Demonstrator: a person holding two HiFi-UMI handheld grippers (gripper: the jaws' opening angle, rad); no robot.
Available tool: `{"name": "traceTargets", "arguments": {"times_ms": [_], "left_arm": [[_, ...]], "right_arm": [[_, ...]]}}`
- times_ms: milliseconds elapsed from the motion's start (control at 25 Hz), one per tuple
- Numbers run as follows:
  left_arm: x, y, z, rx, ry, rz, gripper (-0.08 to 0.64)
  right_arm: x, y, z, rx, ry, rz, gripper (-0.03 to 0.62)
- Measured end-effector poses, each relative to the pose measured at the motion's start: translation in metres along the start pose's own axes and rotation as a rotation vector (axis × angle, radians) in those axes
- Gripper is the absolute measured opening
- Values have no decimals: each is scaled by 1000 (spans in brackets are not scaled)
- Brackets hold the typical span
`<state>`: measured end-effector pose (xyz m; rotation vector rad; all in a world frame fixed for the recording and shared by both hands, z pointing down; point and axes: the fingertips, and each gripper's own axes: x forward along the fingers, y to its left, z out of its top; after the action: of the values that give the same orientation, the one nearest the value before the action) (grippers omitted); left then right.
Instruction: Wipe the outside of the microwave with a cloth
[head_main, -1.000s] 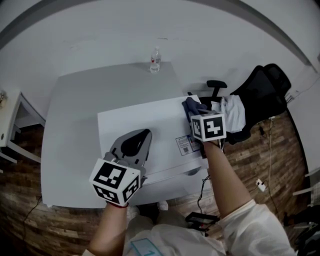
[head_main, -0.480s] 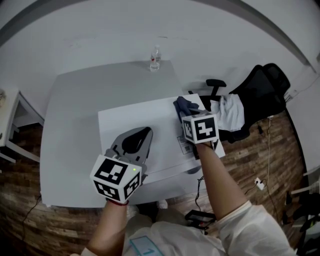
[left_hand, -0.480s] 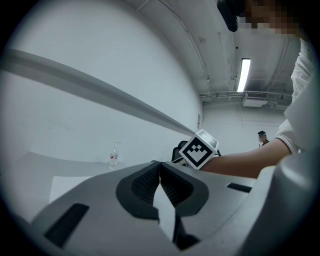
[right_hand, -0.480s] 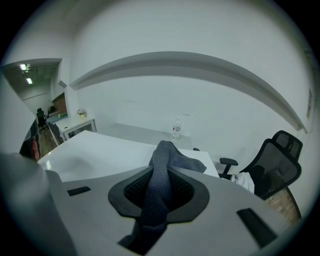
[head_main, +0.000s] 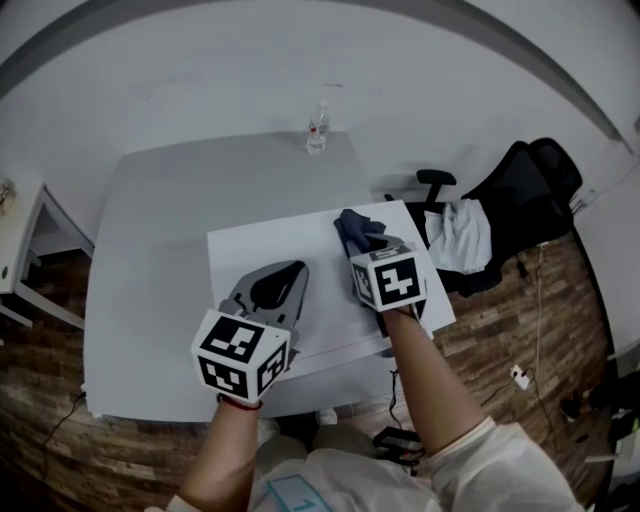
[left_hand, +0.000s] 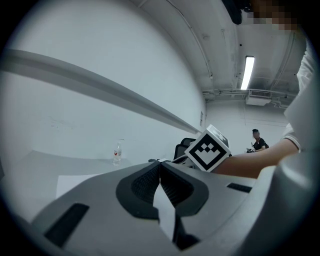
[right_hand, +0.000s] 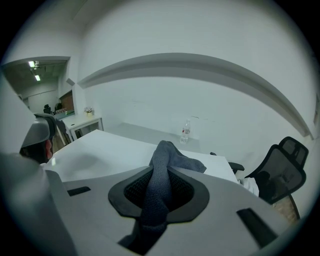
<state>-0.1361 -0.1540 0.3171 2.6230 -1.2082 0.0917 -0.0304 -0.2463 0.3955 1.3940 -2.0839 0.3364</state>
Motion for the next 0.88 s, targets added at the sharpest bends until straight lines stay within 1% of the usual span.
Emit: {"name": "traceTargets", "arguments": {"times_ms": [320, 520, 880], "left_arm": [[-8, 16, -1, -13, -1, 22, 5], [-14, 23, -1, -17, -1, 33, 5], [-25, 41, 0, -32, 1, 52, 5]], "right_arm": [[2, 33, 9, -57, -20, 13, 72], [2, 53, 13, -70, -37, 37, 72], [4, 83, 18, -92, -34, 61, 74]]}}
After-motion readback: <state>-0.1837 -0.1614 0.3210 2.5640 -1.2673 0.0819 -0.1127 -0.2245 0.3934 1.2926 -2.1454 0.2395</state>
